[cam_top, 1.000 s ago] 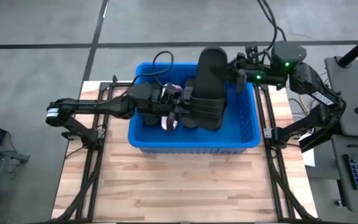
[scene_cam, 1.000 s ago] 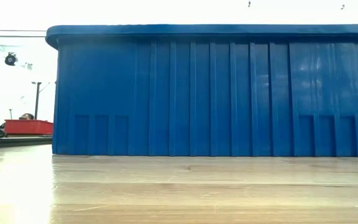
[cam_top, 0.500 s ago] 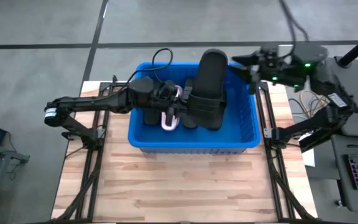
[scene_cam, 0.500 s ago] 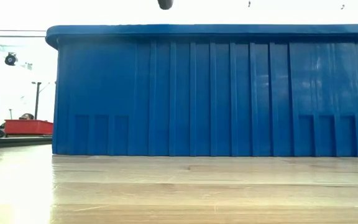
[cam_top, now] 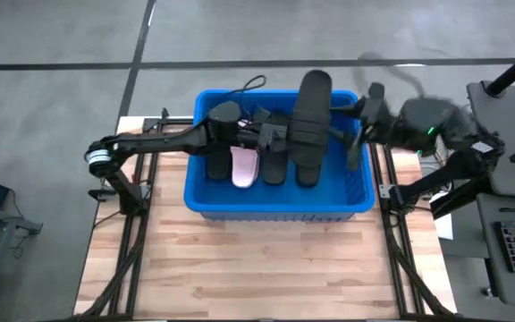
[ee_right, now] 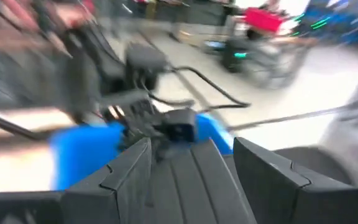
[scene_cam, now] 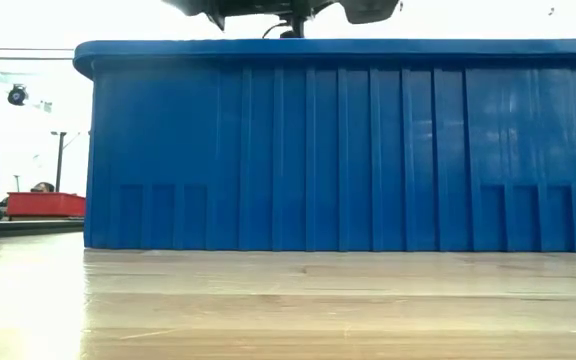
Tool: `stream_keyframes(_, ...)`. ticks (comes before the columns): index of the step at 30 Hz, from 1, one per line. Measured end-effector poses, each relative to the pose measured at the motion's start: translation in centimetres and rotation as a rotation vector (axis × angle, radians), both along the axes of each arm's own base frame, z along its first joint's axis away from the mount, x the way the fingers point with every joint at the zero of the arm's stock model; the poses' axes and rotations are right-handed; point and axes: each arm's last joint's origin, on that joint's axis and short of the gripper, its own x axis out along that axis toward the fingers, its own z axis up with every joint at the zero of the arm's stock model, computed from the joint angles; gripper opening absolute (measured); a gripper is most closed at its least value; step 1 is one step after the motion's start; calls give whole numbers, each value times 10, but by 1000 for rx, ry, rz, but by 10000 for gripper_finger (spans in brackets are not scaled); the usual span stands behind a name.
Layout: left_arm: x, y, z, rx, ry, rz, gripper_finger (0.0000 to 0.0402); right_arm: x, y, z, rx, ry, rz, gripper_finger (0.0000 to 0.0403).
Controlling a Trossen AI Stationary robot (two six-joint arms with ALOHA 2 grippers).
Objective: Pick and place slides into bin
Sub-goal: Put the black slide into the blue container
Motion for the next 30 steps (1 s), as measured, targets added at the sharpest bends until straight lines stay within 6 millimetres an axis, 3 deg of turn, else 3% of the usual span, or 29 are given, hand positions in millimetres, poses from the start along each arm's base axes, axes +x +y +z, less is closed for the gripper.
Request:
stream_keyframes(7, 7, 6, -8, -28, 1, 31, 52, 27, 42, -22, -448, 272, -171, 219)
stream_keyframes(12, 6, 8, -6, -25, -5, 114, 52, 47, 61, -36, -597, 382, -165, 219)
stream_keyframes(20, 6, 9, -6, -28, -8, 166, 52, 62, 65, -63, -771, 612, -219, 219)
stream_keyframes(30, 7, 4, -4, -30, -21, 146, 52, 69, 62, -79, -894, 777, -255, 219)
